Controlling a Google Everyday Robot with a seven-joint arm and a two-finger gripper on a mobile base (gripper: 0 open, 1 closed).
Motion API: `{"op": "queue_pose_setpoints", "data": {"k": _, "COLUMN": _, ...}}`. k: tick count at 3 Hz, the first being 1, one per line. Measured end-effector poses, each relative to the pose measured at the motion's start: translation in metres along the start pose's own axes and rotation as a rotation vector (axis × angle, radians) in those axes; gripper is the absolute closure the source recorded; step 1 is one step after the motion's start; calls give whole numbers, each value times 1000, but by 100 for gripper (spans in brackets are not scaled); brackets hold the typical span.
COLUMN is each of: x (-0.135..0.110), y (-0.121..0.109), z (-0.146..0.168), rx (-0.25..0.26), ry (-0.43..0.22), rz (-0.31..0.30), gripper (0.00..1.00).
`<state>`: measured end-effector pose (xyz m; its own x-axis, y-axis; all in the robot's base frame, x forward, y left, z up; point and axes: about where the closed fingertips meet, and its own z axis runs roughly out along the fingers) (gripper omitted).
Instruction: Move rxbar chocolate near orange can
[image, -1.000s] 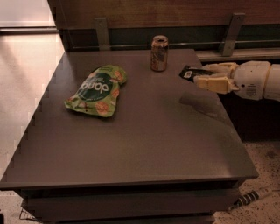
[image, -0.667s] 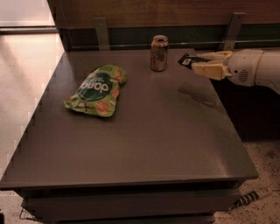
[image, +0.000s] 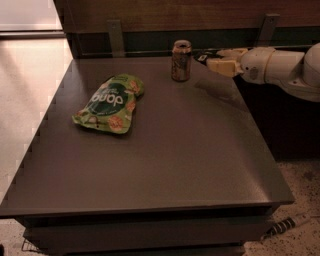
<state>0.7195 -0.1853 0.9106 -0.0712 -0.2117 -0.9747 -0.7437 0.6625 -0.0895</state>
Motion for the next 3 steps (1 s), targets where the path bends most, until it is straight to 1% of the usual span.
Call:
{"op": "queue_pose_setpoints", "data": {"k": 1, "x": 20, "y": -14, "z": 26, "rx": 18, "ry": 2, "rz": 14, "gripper": 100}}
{"op": "queue_pose_setpoints", "data": {"k": 2, "x": 44, "y": -23, "z": 44, "rx": 32, "ry": 15, "rz": 39, "gripper": 99}}
{"op": "queue_pose_setpoints", "data": {"k": 3, "x": 57, "y": -26, "z": 54, "rx": 33, "ry": 32, "rz": 56, "gripper": 76}}
